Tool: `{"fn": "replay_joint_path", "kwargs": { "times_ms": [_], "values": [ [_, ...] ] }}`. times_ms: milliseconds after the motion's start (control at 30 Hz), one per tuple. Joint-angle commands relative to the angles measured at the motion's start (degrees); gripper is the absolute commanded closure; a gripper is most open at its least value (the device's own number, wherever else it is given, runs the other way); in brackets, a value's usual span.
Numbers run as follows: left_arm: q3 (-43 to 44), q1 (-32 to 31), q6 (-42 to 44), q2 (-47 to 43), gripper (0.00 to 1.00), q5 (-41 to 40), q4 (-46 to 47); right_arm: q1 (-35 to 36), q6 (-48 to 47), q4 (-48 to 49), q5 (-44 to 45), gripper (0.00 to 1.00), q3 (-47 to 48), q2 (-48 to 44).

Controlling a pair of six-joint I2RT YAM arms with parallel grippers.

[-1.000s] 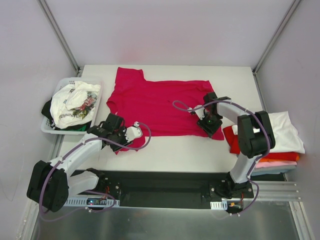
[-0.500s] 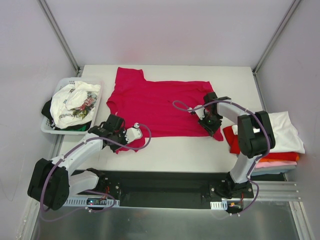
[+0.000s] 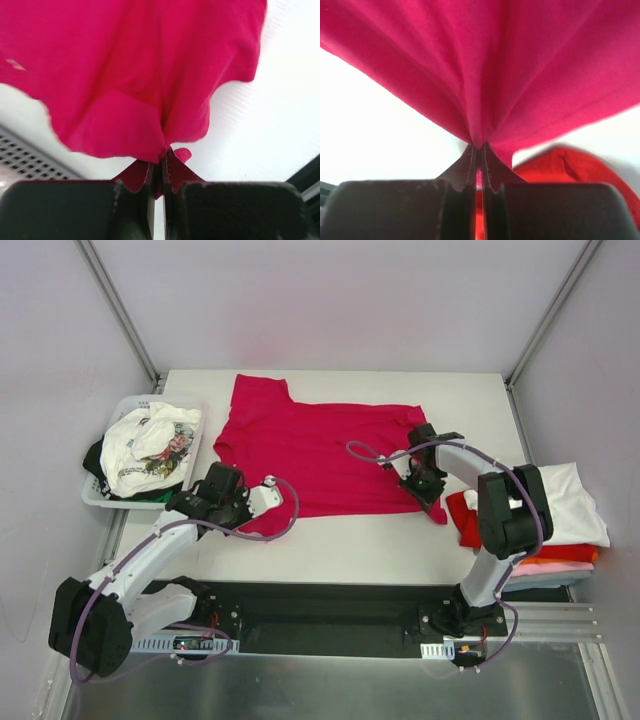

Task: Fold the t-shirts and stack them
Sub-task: Grap the side of the flattened tshirt closest away from the robot with both arms, then fold the flattened tshirt in 1/3 of the way

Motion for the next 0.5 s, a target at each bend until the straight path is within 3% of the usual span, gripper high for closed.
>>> {"fn": "replay_joint_path", "kwargs": {
  "times_ms": [0,233,467],
  "values": [
    [5.3,-0.4,0.9,-4.7,1.0,-2.3,-0.9,-0.3,0.1,-4.9,2.8,0.99,3.0,-6.4],
    [9.4,-0.3,1.5,-5.3,1.0,-3.8,-0.9,-0.3,0.2,-7.5,4.7,0.99,6.9,-8.7],
    [13.0,-0.2,2.8,0.6,1.0,-3.9,-0.1,-0.4,0.2,-8.8,5.7,0.99,11.9,-5.1]
  ]
}}
